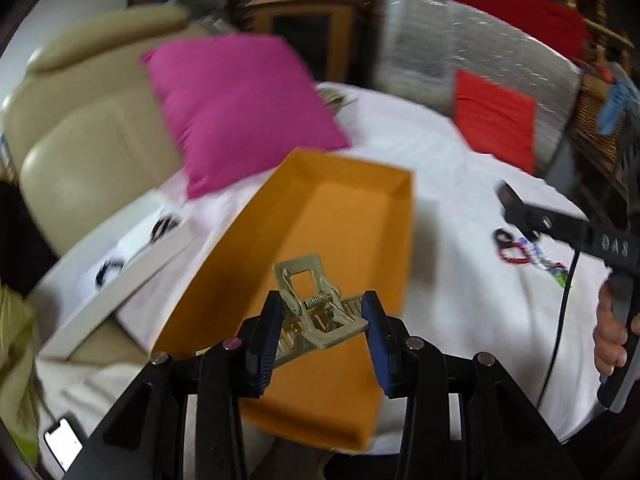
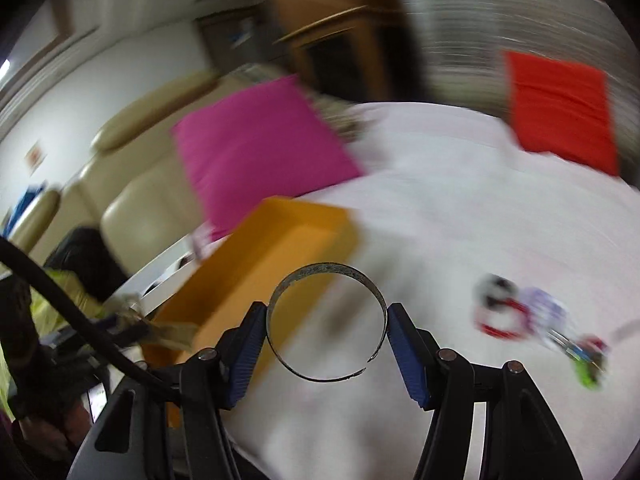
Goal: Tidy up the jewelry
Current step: 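Carry the clip and bangle into the orange box and open both tools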
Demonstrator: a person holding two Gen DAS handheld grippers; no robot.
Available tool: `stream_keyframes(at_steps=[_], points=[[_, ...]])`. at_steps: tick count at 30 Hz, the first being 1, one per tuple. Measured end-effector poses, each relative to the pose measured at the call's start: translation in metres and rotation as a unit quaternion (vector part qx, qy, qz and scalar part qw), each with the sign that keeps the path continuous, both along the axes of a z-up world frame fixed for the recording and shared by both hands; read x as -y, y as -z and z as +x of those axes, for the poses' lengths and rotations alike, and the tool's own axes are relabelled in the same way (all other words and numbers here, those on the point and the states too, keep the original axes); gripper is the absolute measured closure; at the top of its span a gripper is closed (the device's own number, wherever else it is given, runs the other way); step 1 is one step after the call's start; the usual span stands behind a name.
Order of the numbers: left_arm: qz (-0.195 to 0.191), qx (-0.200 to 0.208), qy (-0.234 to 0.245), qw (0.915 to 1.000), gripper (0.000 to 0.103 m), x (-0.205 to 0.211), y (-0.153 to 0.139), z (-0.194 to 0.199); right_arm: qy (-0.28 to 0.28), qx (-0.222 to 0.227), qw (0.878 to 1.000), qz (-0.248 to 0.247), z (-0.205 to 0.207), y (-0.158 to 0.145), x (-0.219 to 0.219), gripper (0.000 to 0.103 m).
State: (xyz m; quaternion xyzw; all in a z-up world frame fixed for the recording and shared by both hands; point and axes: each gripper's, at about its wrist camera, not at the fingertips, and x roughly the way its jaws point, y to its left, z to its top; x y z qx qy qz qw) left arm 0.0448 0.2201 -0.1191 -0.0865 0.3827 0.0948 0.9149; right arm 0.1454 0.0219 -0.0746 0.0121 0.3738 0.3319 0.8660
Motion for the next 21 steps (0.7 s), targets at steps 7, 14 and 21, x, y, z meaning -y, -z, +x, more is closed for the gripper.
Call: stream_keyframes(at_steps=[7,14,21], points=[[-0.011,-0.049,-0.038,0.998,0.061,-0.036,0.038,0.0,-0.096,-0.042,0.993,-0.054,0.018,0.033,-0.134,0.039],[-0.002,-0.09,-0.049,0.9947,0.06,-0.04,0.061,0.011,-0.087,-0.123,0.981,-0.12,0.047,0.095,-0.191,0.039],[0.017,-0.086,-0.057,0.9945,0.045,-0.042,0.055,0.009,-0.077,-0.155,0.975,-0.137,0.068,0.112,-0.21,0.037]])
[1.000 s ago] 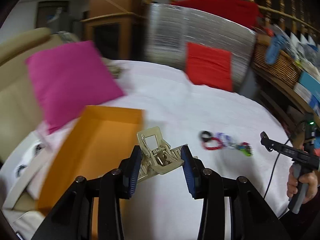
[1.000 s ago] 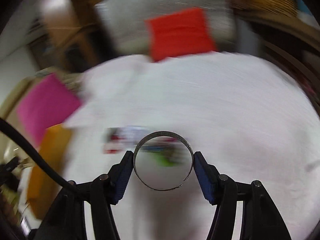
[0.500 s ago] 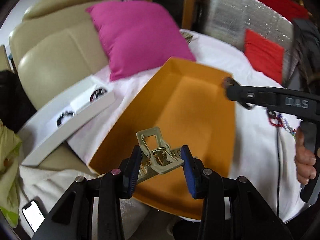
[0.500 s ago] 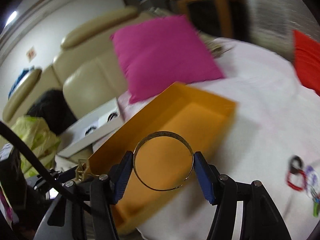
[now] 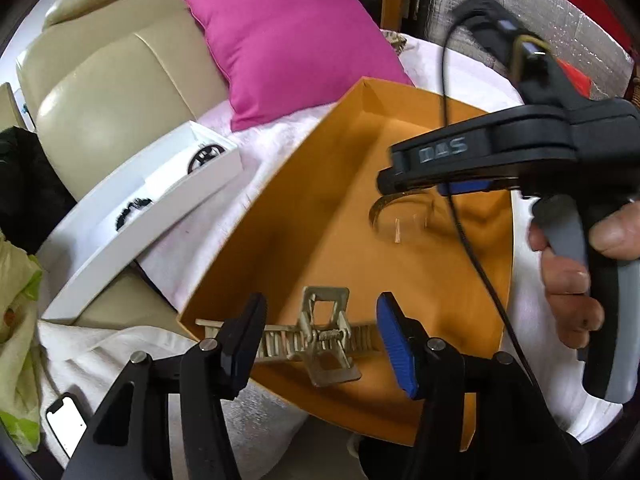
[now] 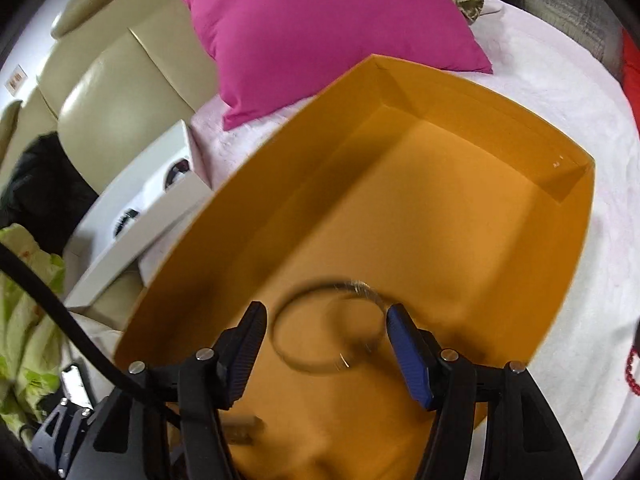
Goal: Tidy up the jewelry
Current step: 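Carry the clip and bangle into the orange box and open both tools, then move both tools back over the remaining jewelry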
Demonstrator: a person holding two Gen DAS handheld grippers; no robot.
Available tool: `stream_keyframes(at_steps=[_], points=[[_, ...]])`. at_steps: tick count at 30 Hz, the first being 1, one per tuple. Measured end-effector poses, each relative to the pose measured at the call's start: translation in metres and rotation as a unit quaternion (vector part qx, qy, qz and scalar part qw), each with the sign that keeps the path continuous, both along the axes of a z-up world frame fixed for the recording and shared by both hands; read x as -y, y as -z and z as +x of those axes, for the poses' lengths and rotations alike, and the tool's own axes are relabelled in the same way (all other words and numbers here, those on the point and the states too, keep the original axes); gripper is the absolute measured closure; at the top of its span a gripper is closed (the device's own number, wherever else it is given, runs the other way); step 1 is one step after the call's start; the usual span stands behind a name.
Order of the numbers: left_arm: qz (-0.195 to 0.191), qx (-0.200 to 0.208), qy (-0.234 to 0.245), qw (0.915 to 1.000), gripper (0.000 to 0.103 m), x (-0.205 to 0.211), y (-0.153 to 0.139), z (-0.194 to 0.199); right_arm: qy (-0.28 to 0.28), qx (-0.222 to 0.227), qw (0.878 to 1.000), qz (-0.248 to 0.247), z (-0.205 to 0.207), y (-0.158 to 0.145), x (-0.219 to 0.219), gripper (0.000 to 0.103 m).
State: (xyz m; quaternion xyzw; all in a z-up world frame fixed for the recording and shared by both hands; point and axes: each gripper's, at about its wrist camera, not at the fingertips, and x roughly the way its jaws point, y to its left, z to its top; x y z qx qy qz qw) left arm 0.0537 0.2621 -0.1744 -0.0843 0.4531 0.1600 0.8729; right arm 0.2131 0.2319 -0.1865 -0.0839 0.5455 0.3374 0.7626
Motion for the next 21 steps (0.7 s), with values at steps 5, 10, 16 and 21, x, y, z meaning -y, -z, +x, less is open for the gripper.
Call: stream_keyframes(at_steps=[5,10,16,21], points=[[0.023,0.018,-0.013,0.9995,0.044,0.008,-0.02,0.0,0.02,0.011,0.997,0.079,-0.003,-0.025,0.035,0.036],[0.04,0.039,0.022,0.9982,0.043,0.05,-0.045,0.005,0.05,0.04,0.988,0.137,-0.012,-0.056,0.104,0.036],[0.054,0.054,0.102,0.9919,0.042,0.123,-0.072,0.022,0.108,0.071,0.979,0.156,-0.02,-0.071,0.239,0.04],[0.054,0.071,0.164,0.9824,0.036,0.189,-0.08,0.051,0.204,0.08,0.964,0.151,-0.02,-0.06,0.381,0.051]])
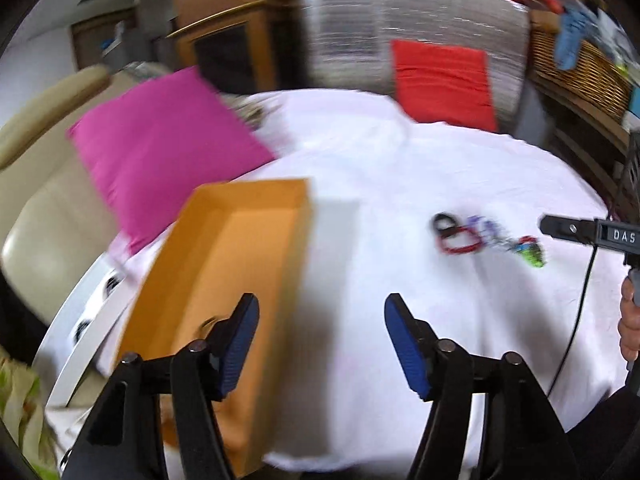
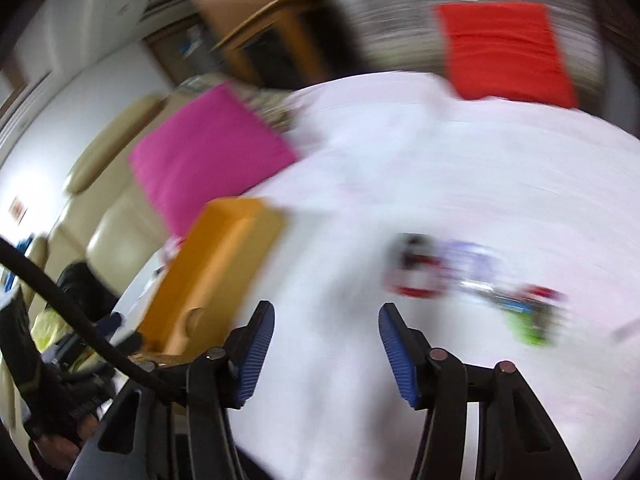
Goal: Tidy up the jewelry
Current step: 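Move both tools back over the remaining jewelry, then grasp the brown watch by its band with the right tool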
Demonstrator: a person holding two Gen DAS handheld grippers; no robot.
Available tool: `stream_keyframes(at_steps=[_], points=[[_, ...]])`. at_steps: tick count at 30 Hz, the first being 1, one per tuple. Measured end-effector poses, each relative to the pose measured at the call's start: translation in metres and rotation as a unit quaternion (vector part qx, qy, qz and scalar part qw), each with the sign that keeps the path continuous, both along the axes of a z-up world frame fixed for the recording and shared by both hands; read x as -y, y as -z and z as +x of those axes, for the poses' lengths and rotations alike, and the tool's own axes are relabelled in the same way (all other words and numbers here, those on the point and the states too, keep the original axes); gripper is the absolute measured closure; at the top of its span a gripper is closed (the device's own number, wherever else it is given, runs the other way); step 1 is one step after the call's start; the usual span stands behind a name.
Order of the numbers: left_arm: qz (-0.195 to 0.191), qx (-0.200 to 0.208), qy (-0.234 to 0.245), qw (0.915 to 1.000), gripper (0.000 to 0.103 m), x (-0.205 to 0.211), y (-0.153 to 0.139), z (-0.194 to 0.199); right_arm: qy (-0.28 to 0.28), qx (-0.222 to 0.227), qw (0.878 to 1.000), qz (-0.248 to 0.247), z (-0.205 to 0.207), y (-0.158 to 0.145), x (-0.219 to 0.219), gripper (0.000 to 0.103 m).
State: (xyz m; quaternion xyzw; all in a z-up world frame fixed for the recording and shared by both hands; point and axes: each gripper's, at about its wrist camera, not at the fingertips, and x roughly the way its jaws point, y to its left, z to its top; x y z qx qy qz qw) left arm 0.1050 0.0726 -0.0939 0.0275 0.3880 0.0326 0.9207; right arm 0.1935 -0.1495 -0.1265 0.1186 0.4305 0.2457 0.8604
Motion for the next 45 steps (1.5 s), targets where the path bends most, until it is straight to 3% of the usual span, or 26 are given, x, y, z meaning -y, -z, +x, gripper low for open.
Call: stream_keyframes(at_steps=[3,6,9,10,11,13,20,25,33,35,36,40,45], points=[[-0.014,0.01,0.043,0.9989,0.036,0.036,0.011,0.029,0.064,-0.031,0.997,0.035,0.008,0.015,0.077,0.062],[-0.039,-0.017,0.07,0.9966,0.036,0.068,0.037,0.065,0.115,-0.064,0.988,0.086,0.021,0.039,0.134,0.065],[-0.054,-0.026,0.086,0.9944,0.038,0.093,0.062,0.091,0.121,-0.104,0.98,0.121,0.033,0.062,0.159,0.068],[-0.062,-0.029,0.091,0.9934,0.047,0.099,0.069,0.097,0.124,-0.118,0.976,0.133,0.039,0.07,0.165,0.068],[-0.072,-0.033,0.097,0.9922,0.056,0.101,0.075,0.1,0.124,-0.126,0.975,0.137,0.041,0.075,0.165,0.068],[-0.084,-0.046,0.102,0.9901,0.06,0.106,0.088,0.109,0.121,-0.136,0.973,0.14,0.05,0.08,0.166,0.068],[-0.065,-0.051,0.109,0.9906,0.06,0.119,0.094,0.12,0.108,-0.148,0.975,0.123,0.072,0.102,0.157,0.068],[-0.075,-0.069,0.102,0.9894,0.06,0.115,0.097,0.126,0.099,-0.145,0.977,0.121,0.082,0.106,0.147,0.068],[-0.077,-0.066,0.092,0.9906,0.06,0.102,0.097,0.124,0.089,-0.132,0.986,0.041,0.087,0.11,0.123,0.066],[-0.079,-0.064,0.089,0.9908,0.06,0.1,0.096,0.123,0.081,-0.128,0.988,0.024,0.084,0.108,0.119,0.073],[-0.079,-0.063,0.088,0.9909,0.06,0.099,0.096,0.123,0.08,-0.127,0.989,0.015,0.082,0.107,0.117,0.084],[-0.076,-0.059,0.088,0.9915,0.06,0.099,0.095,0.122,0.071,-0.139,0.987,0.027,0.072,0.103,0.12,0.092],[-0.08,-0.058,0.094,0.9908,0.06,0.101,0.094,0.12,0.056,-0.125,0.989,0.047,0.043,0.081,0.132,0.092]])
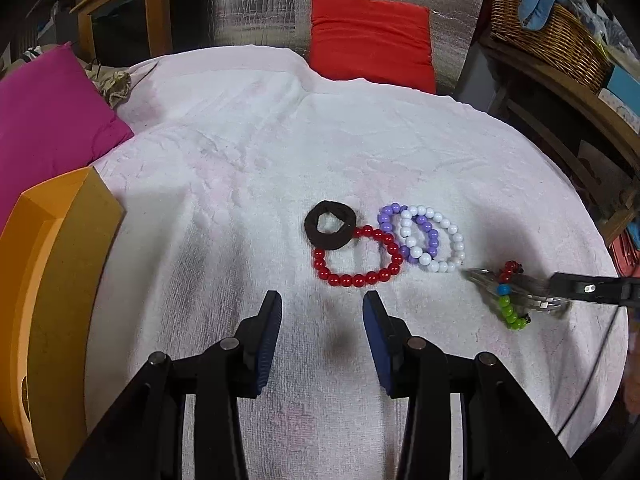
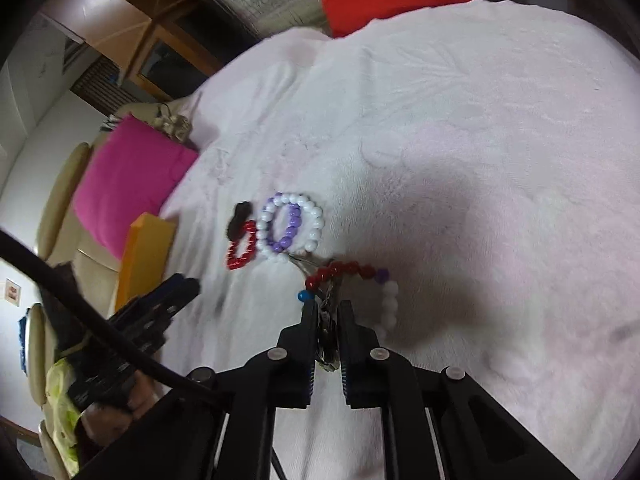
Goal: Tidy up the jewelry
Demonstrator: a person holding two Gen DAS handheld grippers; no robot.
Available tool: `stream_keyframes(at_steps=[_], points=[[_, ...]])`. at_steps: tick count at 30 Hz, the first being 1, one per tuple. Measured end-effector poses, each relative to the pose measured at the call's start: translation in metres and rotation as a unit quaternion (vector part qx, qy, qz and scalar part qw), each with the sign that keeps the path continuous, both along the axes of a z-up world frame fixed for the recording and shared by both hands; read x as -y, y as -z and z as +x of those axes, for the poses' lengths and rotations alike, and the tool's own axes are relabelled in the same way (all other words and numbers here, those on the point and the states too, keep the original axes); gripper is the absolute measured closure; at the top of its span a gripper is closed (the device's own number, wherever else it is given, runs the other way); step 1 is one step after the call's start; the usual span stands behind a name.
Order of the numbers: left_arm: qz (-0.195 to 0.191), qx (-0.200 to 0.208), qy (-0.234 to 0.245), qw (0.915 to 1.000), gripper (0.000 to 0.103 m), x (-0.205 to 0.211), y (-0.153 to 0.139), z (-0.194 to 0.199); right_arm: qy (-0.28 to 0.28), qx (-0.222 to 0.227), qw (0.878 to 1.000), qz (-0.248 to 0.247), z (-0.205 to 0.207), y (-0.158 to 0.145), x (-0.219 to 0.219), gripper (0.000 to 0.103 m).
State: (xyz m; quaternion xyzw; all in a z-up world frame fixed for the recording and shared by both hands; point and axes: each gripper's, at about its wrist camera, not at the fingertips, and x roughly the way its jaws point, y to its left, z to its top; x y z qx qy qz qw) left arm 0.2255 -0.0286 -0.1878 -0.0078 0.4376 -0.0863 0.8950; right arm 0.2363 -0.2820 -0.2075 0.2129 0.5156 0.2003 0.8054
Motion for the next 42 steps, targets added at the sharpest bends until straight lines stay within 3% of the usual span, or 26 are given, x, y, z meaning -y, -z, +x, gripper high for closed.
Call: stream_keyframes(at_steps=[5,10,15,17,18,20,21,22,27,31,33,35,36,39,41,42], points=[[-0.002,0.006,0.015,0.9999,0.06,0.011,-0.003,-0.002,0.028,0.006,0.999,0.041,-0.016,-0.01,0.039,0.092],[-0.008,0.018,0.042,0.9989,0.06,0.031,-0.007,-0.005,0.084,-0.005,0.996,0.018,-0.022,-0.006,0.078,0.092],[-0.012,0.029,0.087,0.9957,0.06,0.065,-0.011,-0.011,0.132,-0.022,0.99,-0.038,-0.025,0.003,0.114,0.092],[-0.014,0.027,0.105,0.994,0.053,0.078,-0.011,-0.013,0.145,-0.039,0.988,-0.043,-0.026,0.011,0.125,0.089],[-0.013,0.028,0.117,0.9927,0.05,0.088,-0.01,-0.014,0.145,-0.043,0.988,-0.037,-0.027,0.012,0.128,0.086],[-0.01,0.03,0.129,0.9911,0.038,0.099,-0.008,-0.016,0.147,-0.043,0.988,-0.027,-0.029,0.01,0.135,0.068],[-0.011,0.029,0.137,0.99,0.037,0.107,-0.007,-0.016,0.149,-0.035,0.988,-0.026,-0.032,0.009,0.137,0.05],[-0.015,0.027,0.143,0.9892,0.036,0.113,-0.005,-0.015,0.154,-0.026,0.987,-0.027,-0.034,0.006,0.14,0.038],[-0.022,0.001,0.147,0.9888,0.036,0.142,0.01,-0.002,0.136,-0.011,0.99,-0.026,-0.036,0.005,0.138,0.038],[0.004,-0.015,0.155,0.9878,0.036,0.17,0.027,0.005,0.119,-0.019,0.992,-0.035,-0.034,0.01,0.135,0.048],[0.024,-0.006,0.157,0.9872,0.036,0.178,0.031,0.002,0.121,-0.024,0.992,-0.032,-0.034,0.012,0.138,0.049],[0.02,-0.002,0.168,0.9855,0.036,0.181,0.03,0.001,0.122,-0.026,0.992,-0.031,-0.035,0.014,0.14,0.049],[0.016,-0.001,0.17,0.9853,0.036,0.18,0.03,0.0,0.121,-0.026,0.992,-0.031,-0.035,0.014,0.14,0.049],[0.03,0.01,0.174,0.9842,0.055,0.18,0.03,-0.002,0.117,-0.027,0.992,-0.03,-0.035,0.015,0.14,0.049],[0.027,0.013,0.181,0.9831,0.077,0.178,0.028,-0.005,0.114,-0.028,0.993,-0.026,-0.035,0.016,0.139,0.049],[0.029,0.014,0.182,0.9827,0.08,0.178,0.028,-0.008,0.11,-0.029,0.993,-0.023,-0.034,0.016,0.137,0.049]])
